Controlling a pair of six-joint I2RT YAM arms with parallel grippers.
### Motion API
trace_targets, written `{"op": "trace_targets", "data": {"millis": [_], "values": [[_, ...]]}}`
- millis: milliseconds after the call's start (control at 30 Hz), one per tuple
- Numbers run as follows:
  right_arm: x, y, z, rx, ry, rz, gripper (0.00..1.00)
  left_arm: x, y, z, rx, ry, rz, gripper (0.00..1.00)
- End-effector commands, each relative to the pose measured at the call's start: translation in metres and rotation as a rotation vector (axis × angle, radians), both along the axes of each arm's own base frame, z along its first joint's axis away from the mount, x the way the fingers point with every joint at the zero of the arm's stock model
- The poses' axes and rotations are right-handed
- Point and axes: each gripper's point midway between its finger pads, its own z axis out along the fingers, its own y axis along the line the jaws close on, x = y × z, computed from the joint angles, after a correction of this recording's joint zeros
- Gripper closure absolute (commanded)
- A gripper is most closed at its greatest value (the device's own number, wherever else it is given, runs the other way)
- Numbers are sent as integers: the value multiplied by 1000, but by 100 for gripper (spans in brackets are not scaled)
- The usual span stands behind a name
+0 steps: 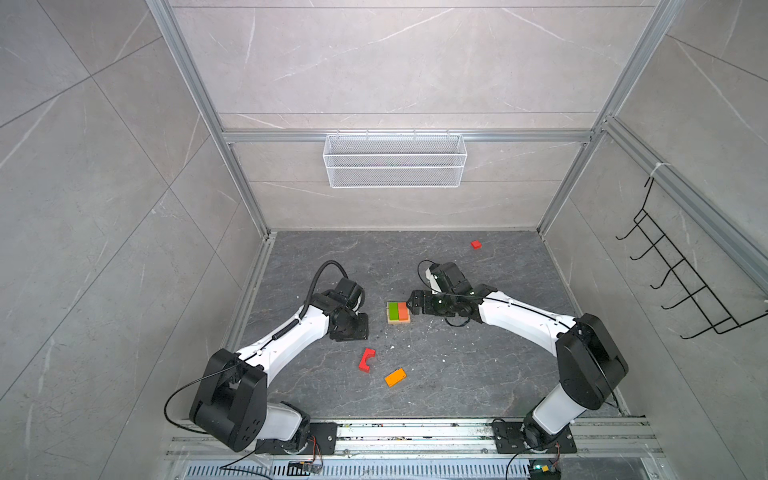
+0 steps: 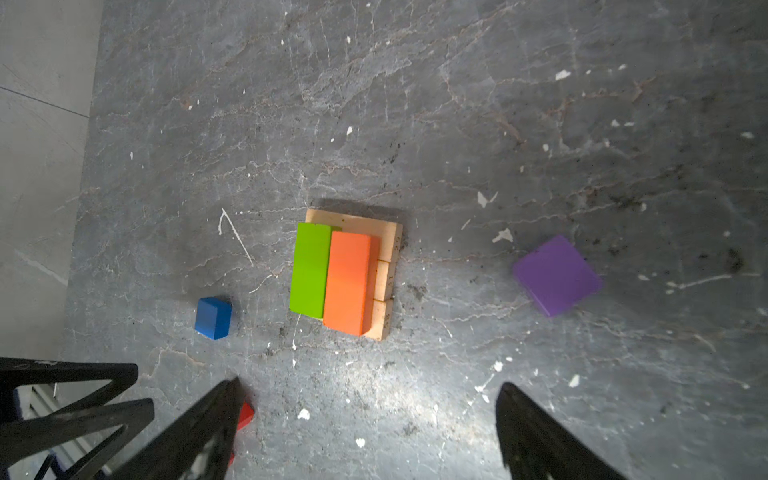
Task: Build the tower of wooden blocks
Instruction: 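Lift both grippers off the stack and move the left gripper to the red arch, then close the left gripper on the red arch block and lift it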
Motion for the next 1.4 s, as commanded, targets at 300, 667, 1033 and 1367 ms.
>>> {"op": "trace_targets", "data": {"millis": [300, 667, 1033, 1367], "values": [[-1, 3, 15, 39, -23, 20, 4, -38, -1, -22, 45, 49, -24, 69], [-3, -2, 16, 17, -23, 17, 5, -40, -9, -44, 103, 71, -51, 70], [-4, -4, 16, 1, -24, 14, 6, -38, -11, -58, 207, 79, -78, 75], [-6, -11, 17, -25, -34, 6, 7, -24, -10, -48, 334, 30, -104, 96]]}}
